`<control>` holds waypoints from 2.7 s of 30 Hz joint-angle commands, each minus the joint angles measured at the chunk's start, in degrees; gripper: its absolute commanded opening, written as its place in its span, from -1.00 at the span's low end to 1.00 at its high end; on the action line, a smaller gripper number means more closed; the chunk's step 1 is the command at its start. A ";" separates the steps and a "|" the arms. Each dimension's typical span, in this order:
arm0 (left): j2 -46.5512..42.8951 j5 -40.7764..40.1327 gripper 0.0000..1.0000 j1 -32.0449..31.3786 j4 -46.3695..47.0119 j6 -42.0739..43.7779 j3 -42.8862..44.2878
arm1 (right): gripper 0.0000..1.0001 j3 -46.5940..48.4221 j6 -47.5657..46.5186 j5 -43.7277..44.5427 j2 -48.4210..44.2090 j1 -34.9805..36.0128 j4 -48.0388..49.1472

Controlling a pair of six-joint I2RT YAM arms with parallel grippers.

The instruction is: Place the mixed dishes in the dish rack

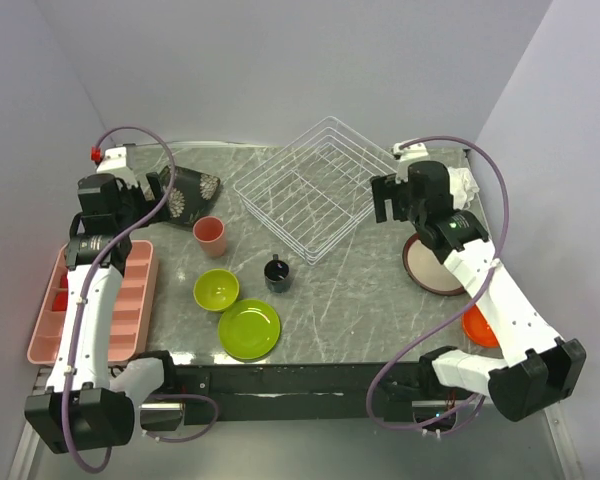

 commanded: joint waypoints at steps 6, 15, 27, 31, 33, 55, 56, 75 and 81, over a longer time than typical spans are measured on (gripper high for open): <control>-1.92 6.67 0.99 2.92 2.32 -2.01 -2.65 | 0.86 12.67 -8.58 -24.88 11.03 6.51 -2.37; -4.55 9.21 0.99 4.41 1.88 -0.78 -3.88 | 0.77 22.80 -11.31 -26.90 24.85 13.21 -4.14; -4.99 11.95 0.99 6.52 1.18 -1.75 -4.58 | 0.54 26.23 -12.71 -27.86 35.22 17.52 -2.91; -5.61 12.12 0.99 6.96 1.27 -2.01 -5.72 | 0.48 29.30 -12.62 -29.09 38.66 18.04 -3.79; -6.05 12.04 0.99 7.23 1.01 -2.01 -6.25 | 0.43 31.06 -12.63 -29.36 40.76 18.40 -3.97; -5.35 12.56 0.99 7.49 0.65 -2.54 -5.73 | -0.43 39.94 -15.70 -28.04 51.50 21.56 -7.92; -5.17 12.56 0.99 7.58 0.74 -2.54 -5.73 | -0.44 39.42 -15.87 -28.04 51.06 21.56 -8.01; -4.38 13.97 0.99 7.67 1.71 -2.89 -6.16 | -1.00 28.97 -20.09 -27.61 40.78 19.37 -14.77; -4.38 15.46 0.99 7.67 2.85 -3.50 -7.13 | -1.00 20.79 -22.72 -28.39 34.36 14.89 -15.21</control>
